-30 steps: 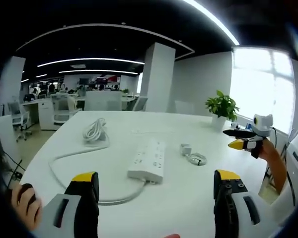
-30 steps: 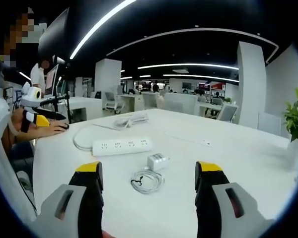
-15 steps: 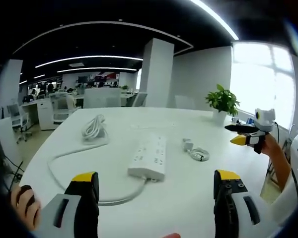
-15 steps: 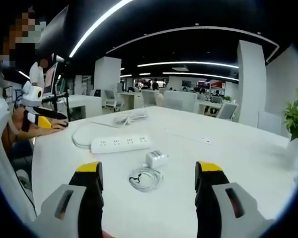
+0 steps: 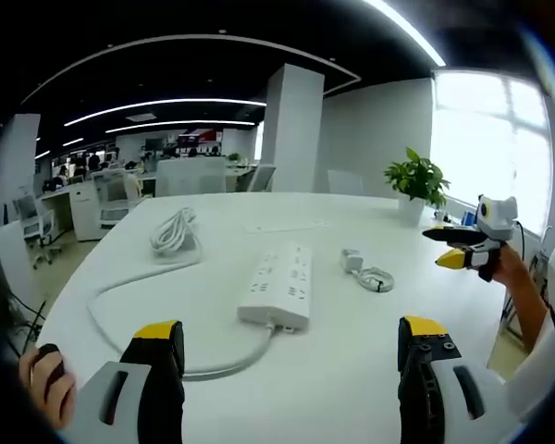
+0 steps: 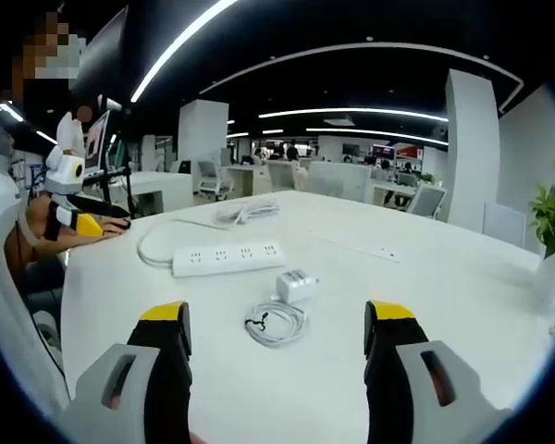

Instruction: Straighten the power strip on the desk, plug the charger into it

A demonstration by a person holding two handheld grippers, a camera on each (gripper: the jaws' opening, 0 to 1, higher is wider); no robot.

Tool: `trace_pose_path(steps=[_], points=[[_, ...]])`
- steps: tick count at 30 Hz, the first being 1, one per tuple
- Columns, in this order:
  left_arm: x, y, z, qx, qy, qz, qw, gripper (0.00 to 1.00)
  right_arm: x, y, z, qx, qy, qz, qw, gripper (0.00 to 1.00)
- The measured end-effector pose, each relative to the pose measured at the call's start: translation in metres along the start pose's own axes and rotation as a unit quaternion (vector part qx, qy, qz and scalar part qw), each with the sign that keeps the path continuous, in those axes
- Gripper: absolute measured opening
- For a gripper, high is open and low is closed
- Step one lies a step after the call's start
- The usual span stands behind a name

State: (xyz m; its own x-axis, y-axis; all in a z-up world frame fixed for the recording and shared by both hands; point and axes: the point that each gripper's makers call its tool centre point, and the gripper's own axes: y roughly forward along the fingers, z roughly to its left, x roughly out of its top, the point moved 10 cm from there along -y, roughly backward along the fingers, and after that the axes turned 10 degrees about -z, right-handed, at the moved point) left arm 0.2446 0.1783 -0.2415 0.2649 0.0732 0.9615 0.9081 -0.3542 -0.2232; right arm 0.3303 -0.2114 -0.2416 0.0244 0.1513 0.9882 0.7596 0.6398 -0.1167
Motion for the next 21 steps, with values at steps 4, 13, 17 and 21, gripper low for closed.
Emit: trace_pose_path(steps=[4,13,17,21], points=[[0.0,0.005,-0.002,-0.004,0.007,-0.004,1.0,0.96,0.001,-0.001,-0.003,-0.003,0.0,-0.003,1.0,0.75],[0.002,0.013,-0.006,-0.012,0.012,0.007,0.9998,0.94,-0.002,0.001,-0.007,0.001,0.0,0.003,1.0,0.75],[-0.001,0.019,-0.007,-0.019,0.009,0.011,0.9997,0.94,-0.003,0.004,-0.007,0.005,-0.001,0.003,1.0,0.75],[-0.001,0.023,-0.007,-0.019,0.014,0.01,0.9997,0.96,-0.004,0.005,-0.006,0.007,-0.002,0.008,0.9999,0.75]])
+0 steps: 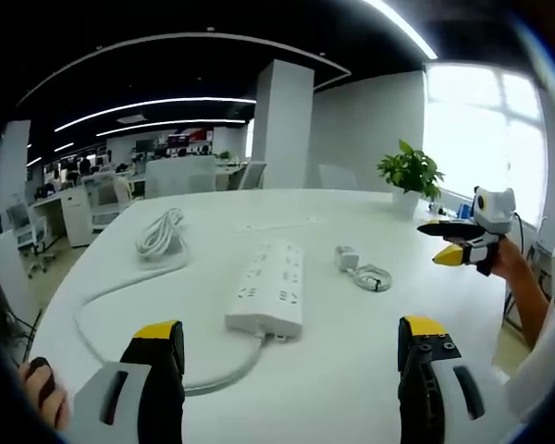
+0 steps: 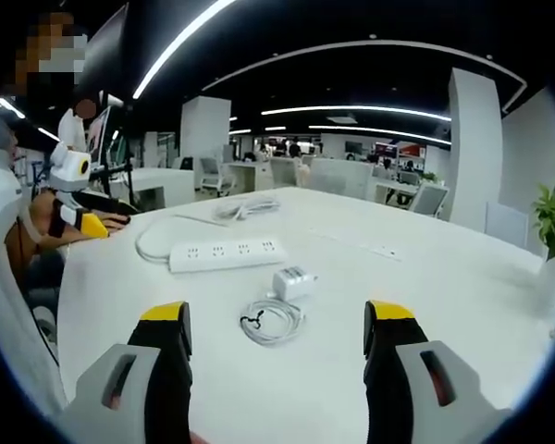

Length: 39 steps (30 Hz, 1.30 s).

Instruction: Straighten the power strip on the desk, plug the charger into it

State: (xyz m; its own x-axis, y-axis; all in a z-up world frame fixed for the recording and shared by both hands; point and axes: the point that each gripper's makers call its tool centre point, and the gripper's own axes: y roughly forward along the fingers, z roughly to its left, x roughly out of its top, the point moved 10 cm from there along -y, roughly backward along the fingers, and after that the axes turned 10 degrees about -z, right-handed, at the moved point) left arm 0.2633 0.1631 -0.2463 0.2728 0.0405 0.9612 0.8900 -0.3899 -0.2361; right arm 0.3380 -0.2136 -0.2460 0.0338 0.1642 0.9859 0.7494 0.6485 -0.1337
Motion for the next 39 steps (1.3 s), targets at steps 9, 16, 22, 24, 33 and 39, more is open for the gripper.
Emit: trace_pose_path(steps=[9,16,22,24,33,39], points=[[0.002,0.003,0.006,0.001,0.0,-0.009,1.0,0.96,0.004,0.008,0.002,0.014,0.001,-0.004,0.9999,0.76],[0.001,0.011,0.004,-0.011,0.008,0.003,0.9999,0.96,0.007,0.012,0.005,0.025,-0.008,-0.005,0.9996,0.76],[0.0,0.031,0.001,-0.016,0.016,0.01,0.9997,0.96,0.006,0.019,0.007,0.038,-0.012,-0.003,0.9992,0.76],[-0.002,0.038,-0.001,-0.014,0.018,0.017,0.9996,0.96,0.006,0.021,0.007,0.042,-0.01,-0.005,0.9991,0.76],[0.002,0.067,-0.001,-0.021,0.027,0.042,0.9985,0.93,0.0,0.03,0.009,0.058,-0.005,-0.004,0.9983,0.76],[0.005,0.084,0.001,-0.011,0.036,0.052,0.9979,0.93,-0.005,0.036,0.005,0.06,0.004,-0.005,0.9982,0.76]])
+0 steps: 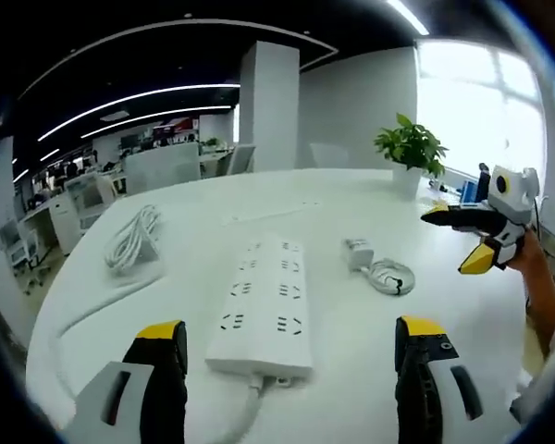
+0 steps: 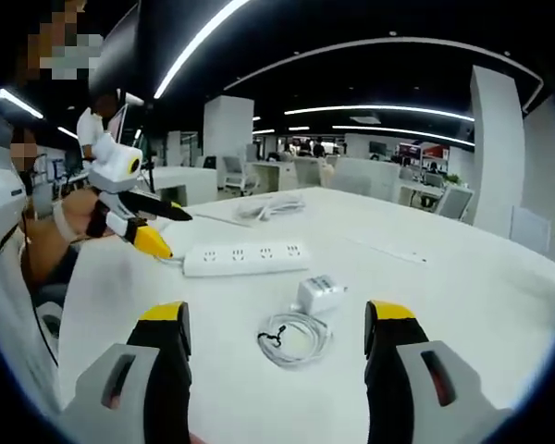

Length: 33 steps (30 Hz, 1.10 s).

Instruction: Straighten the power strip on the desk, plug the charger into it

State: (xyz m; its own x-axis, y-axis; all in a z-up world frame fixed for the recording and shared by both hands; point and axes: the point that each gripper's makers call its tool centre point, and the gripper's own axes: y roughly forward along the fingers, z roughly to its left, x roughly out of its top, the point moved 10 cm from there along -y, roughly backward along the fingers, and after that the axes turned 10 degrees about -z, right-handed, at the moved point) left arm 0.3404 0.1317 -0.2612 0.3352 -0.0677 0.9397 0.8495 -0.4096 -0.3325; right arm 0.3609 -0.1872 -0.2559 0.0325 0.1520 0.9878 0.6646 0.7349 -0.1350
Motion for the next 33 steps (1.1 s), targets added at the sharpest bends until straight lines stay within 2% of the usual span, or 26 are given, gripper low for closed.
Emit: trace_pose_path(steps=[8,15,19,25,31,33], points=[[0.009,0.01,0.01,0.008,-0.001,-0.005,1.0,0.94,0.002,0.002,0.0,0.0,0.003,-0.004,1.0,0.76],[-0.006,0.014,0.015,0.011,-0.013,0.01,0.9998,0.93,0.008,0.008,0.001,0.007,-0.001,-0.004,1.0,0.77],[-0.007,0.019,0.021,0.016,-0.016,0.012,0.9997,0.93,0.012,0.009,-0.001,0.008,-0.012,-0.002,0.9999,0.77],[-0.004,0.03,0.025,0.017,-0.028,0.013,0.9994,0.91,0.009,0.012,-0.003,0.003,0.001,0.001,1.0,0.77],[-0.002,0.048,0.025,0.012,-0.014,0.036,0.9992,0.94,0.008,0.014,-0.007,0.001,0.005,-0.001,1.0,0.77],[-0.005,0.053,0.024,-0.011,-0.02,0.06,0.998,0.87,0.008,0.014,-0.008,0.0,0.006,-0.002,1.0,0.77]])
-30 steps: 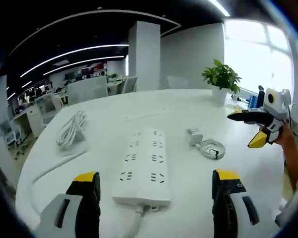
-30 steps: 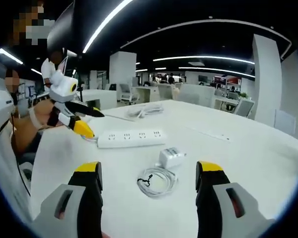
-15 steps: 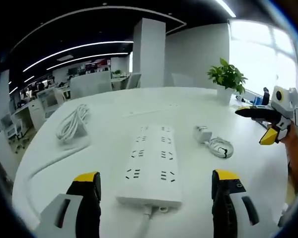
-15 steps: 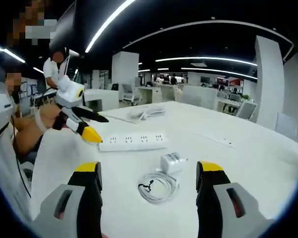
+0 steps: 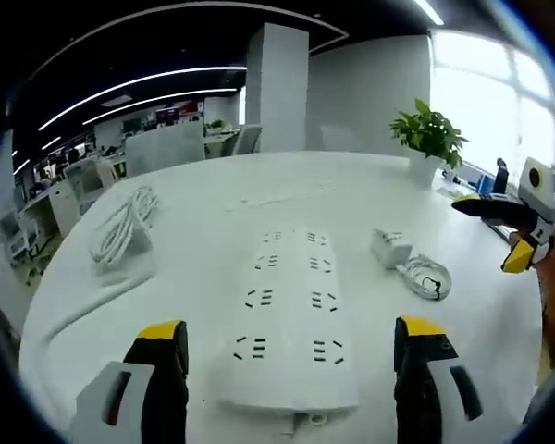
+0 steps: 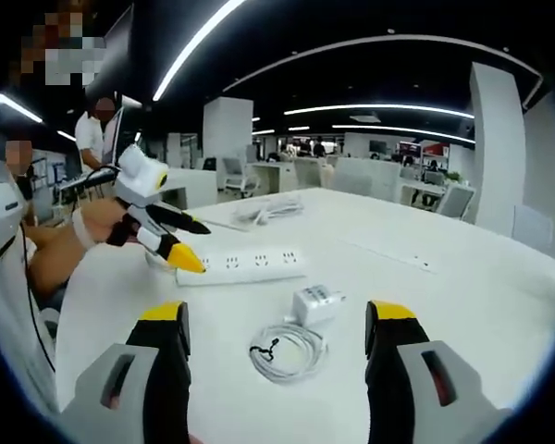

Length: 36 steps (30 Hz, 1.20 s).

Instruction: Straighten the power strip on the desk, plug the charger into it

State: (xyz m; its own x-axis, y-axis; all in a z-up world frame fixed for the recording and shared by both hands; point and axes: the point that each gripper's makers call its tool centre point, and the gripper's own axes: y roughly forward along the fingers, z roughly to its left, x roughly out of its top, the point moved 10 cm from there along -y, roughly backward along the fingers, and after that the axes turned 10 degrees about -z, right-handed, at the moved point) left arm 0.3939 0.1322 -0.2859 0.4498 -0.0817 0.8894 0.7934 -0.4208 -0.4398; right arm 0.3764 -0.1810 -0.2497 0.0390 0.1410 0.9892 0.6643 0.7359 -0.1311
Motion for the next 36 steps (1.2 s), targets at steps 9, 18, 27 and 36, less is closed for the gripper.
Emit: trace_pose_path(steps=[9,18,27,36], points=[[-0.004,0.012,0.004,0.028,0.051,0.037,0.9976,0.86,-0.004,0.003,-0.001,0.005,0.008,0.002,1.0,0.77],[0.0,0.023,0.002,0.016,0.051,0.051,0.9972,0.79,-0.007,0.003,0.0,0.01,0.015,-0.003,0.9998,0.76],[-0.004,0.025,0.002,0.002,0.039,0.066,0.997,0.73,-0.006,-0.002,-0.005,0.013,0.014,-0.009,0.9998,0.76],[-0.004,0.025,0.002,-0.001,0.047,0.071,0.9963,0.72,0.013,0.009,-0.007,0.059,-0.029,-0.006,0.9978,0.77]])
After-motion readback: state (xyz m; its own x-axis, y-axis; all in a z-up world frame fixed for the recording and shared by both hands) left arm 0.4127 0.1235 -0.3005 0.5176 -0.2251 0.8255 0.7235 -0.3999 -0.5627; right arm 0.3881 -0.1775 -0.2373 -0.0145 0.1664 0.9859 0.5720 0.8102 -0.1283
